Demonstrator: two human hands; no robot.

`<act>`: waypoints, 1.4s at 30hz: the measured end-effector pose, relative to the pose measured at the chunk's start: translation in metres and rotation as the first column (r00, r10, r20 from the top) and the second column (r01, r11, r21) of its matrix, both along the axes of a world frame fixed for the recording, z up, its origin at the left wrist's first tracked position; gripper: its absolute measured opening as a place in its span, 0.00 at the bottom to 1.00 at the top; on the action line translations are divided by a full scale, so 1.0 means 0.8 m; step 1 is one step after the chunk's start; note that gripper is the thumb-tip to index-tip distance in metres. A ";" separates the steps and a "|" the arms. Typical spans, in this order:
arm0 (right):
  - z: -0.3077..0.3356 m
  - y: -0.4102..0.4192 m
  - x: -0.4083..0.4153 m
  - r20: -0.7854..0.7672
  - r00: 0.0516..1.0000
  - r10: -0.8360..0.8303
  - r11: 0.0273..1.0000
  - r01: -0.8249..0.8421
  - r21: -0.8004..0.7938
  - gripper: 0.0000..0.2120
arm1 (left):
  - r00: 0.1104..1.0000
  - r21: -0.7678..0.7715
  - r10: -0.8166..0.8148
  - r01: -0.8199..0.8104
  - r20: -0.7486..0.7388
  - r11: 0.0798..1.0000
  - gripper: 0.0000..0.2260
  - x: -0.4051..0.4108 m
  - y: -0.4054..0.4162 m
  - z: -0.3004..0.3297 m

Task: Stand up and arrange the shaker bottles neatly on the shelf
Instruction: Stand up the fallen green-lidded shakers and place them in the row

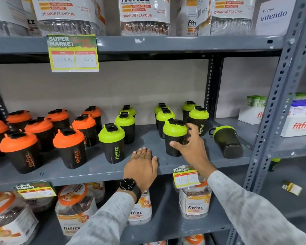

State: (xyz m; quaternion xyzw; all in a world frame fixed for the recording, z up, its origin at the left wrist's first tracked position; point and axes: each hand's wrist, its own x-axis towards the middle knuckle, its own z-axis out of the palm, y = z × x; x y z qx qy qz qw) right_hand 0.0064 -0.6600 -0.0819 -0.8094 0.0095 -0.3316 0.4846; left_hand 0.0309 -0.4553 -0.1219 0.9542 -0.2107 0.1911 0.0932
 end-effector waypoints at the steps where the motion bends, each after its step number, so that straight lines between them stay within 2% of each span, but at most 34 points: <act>1: -0.001 0.001 0.000 0.008 1.000 -0.003 1.000 0.004 -0.008 0.39 | 1.000 0.001 0.000 0.000 -0.004 1.000 0.26 -0.001 0.000 0.000; 5: -0.005 0.003 -0.002 0.009 0.999 -0.031 0.999 0.031 -0.037 0.42 | 1.000 -0.006 0.000 0.000 -0.013 1.000 0.26 -0.002 0.000 0.001; 9: 0.003 -0.001 -0.014 -0.043 0.999 0.022 0.998 -0.025 -0.051 0.49 | 1.000 -0.004 0.000 0.000 -0.017 1.000 0.26 -0.002 0.000 0.001; 12: 0.028 -0.018 -0.029 0.051 0.994 -0.093 0.982 0.100 -0.159 0.38 | 1.000 -0.001 0.003 -0.003 -0.019 1.000 0.27 0.000 0.000 -0.001; 15: 0.063 -0.056 -0.036 0.118 0.930 -0.348 0.859 0.367 -0.358 0.26 | 1.000 0.009 -0.001 0.002 -0.027 1.000 0.27 -0.002 -0.001 0.001; 17: 0.083 -0.087 -0.030 -0.013 0.877 -0.480 0.779 0.419 -0.467 0.26 | 1.000 0.007 0.001 -0.001 -0.031 1.000 0.27 -0.002 0.000 0.003; 20: 0.099 -0.129 -0.030 -0.347 0.751 -0.563 0.794 0.373 -0.481 0.35 | 0.999 -0.003 -0.003 0.003 -0.035 1.000 0.25 -0.005 -0.001 0.005; 22: 0.102 -0.147 -0.034 -0.506 0.662 -0.553 0.824 0.342 -0.453 0.39 | 0.999 -0.005 0.000 0.000 -0.043 1.000 0.26 -0.007 -0.001 0.006; 24: 0.097 -0.158 -0.036 -0.609 0.607 -0.511 0.858 0.315 -0.406 0.35 | 0.999 -0.002 0.001 -0.002 -0.046 1.000 0.25 -0.007 -0.002 0.006; 27: 0.078 -0.167 -0.035 -0.691 0.618 -0.374 0.923 0.316 -0.218 0.33 | 0.998 0.002 -0.005 0.005 -0.055 1.000 0.26 -0.007 -0.001 0.008; 30: 0.065 -0.170 -0.035 -0.654 0.676 -0.340 0.929 0.350 -0.120 0.34 | 0.998 0.010 -0.008 0.008 -0.058 1.000 0.25 -0.008 0.000 0.008; 32: 0.062 -0.171 -0.033 -0.618 0.733 -0.284 0.929 0.369 0.011 0.40 | 0.998 0.009 -0.009 0.009 -0.055 1.000 0.25 -0.009 0.000 0.008; 35: 0.063 -0.176 -0.023 -0.464 0.856 -0.230 0.910 0.358 0.209 0.50 | 0.998 0.002 -0.007 0.007 -0.055 1.000 0.25 -0.008 -0.001 0.007; 39: 0.081 -0.146 -0.031 -0.196 0.955 -0.222 0.883 0.283 0.375 0.47 | 0.998 0.004 -0.005 0.006 -0.068 1.000 0.26 -0.004 0.000 0.004; 42: 0.075 -0.126 -0.036 -0.074 0.969 -0.235 0.896 0.246 0.370 0.44 | 0.998 0.012 -0.003 0.004 -0.063 1.000 0.27 -0.003 0.000 0.004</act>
